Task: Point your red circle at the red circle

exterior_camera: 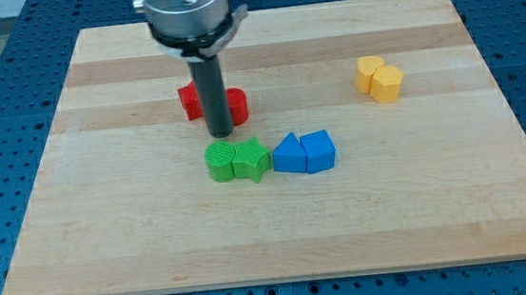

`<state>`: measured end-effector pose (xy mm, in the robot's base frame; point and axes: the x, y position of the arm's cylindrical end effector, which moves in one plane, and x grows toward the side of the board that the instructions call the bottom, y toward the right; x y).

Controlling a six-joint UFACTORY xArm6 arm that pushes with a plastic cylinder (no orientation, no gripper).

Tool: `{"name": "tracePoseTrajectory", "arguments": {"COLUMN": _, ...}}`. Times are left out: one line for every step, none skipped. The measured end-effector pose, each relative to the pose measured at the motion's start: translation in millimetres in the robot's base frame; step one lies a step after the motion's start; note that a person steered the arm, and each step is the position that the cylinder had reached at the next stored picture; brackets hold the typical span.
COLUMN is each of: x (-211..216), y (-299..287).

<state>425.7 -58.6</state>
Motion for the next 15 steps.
{"name": "tracePoseTrajectory", "arguments": {"x": -13, "y": 18}}
{"name": "tracePoseTrajectory", "arguments": {"x": -18, "y": 21}}
{"name": "tracePoseTrajectory", "arguments": {"x": -18, "y": 40}}
{"name": "tracePoseTrajectory", "arguments": {"x": -21, "y": 72}}
{"name": "tracePoseTrajectory", "arguments": {"x": -47, "y": 88}}
{"name": "tracePoseTrajectory", "arguments": {"x": -61, "y": 90}}
{"name": "tracePoseTrajectory", "arguments": {"x": -58, "y": 90}}
{"name": "tracePoseTrajectory", "arguments": {"x": -53, "y": 90}}
{"name": "tracePoseTrajectory", "arguments": {"x": -53, "y": 90}}
{"name": "tracePoseTrajectory", "arguments": {"x": -53, "y": 90}}
{"name": "tracePoseTrajectory", "arguments": {"x": -53, "y": 89}}
{"name": "tracePoseTrajectory", "arguments": {"x": -53, "y": 89}}
{"name": "tracePoseTrajectory", "arguments": {"x": -57, "y": 89}}
{"name": "tracePoseTrajectory", "arguments": {"x": -59, "y": 89}}
{"name": "tracePoseTrajectory", "arguments": {"x": -70, "y": 89}}
